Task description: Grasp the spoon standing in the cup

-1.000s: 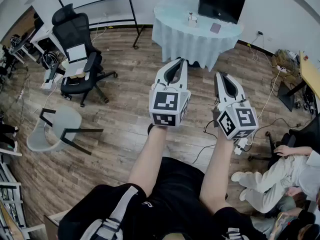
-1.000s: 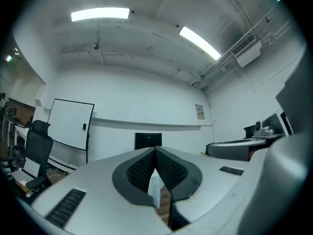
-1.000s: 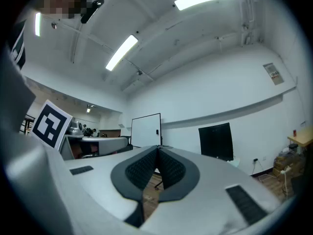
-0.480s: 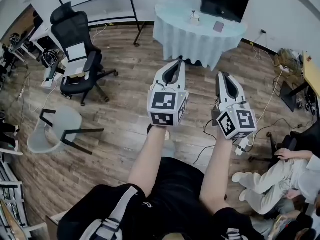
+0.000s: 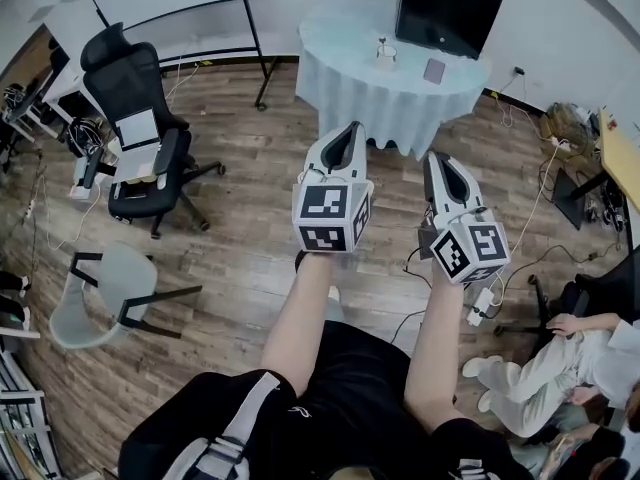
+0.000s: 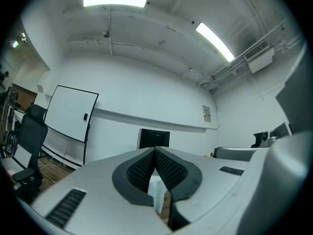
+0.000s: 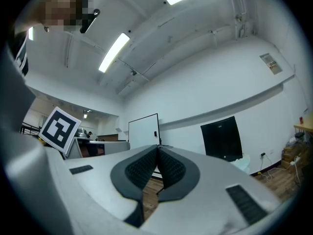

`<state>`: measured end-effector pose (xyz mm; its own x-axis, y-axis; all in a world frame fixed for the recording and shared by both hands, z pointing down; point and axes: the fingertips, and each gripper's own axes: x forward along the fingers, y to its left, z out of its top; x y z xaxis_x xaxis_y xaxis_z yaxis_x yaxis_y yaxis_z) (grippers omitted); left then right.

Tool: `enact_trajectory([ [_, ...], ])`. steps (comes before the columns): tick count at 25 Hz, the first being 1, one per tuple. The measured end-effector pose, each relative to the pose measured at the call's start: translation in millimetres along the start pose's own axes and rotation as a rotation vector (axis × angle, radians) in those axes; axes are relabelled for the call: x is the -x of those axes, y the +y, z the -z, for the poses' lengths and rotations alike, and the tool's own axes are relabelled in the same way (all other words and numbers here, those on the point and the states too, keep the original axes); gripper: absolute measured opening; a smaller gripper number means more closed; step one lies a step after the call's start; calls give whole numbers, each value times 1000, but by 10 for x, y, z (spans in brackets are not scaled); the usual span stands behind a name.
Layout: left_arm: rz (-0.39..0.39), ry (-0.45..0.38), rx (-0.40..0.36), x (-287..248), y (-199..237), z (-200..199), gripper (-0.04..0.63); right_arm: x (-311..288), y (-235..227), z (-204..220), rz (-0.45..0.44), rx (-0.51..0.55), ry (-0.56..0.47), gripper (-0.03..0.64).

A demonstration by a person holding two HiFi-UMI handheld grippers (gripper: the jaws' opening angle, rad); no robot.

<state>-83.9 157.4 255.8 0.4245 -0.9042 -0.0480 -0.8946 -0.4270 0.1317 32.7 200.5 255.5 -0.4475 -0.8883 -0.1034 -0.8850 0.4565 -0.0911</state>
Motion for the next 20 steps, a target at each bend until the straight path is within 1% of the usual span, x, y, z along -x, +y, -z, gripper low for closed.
enact_trajectory([
  [2,10,-11,21,-206,114,-62,2,-177,-94,-21,10,-14,-3,3],
  [6,61,-4,24,-546,262,-61,2,-505,-349,-42,67,-35,-19,3],
  [8,60,-13,30,-651,450,-101,2,-705,-324,-44,57,-53,-34,3],
  [12,38,-47,40,-841,762,-219,2,-997,-219,17,3,-131,-75,2],
  [15,51,-65,48,-1018,783,-287,2,-1086,-344,25,30,-108,-64,3],
  [18,74,-73,39,-1176,716,-320,2,-1084,-556,-109,57,-127,-111,3],
  [20,87,-75,37,-1263,674,-317,2,-1082,-674,-150,78,-120,-124,3],
])
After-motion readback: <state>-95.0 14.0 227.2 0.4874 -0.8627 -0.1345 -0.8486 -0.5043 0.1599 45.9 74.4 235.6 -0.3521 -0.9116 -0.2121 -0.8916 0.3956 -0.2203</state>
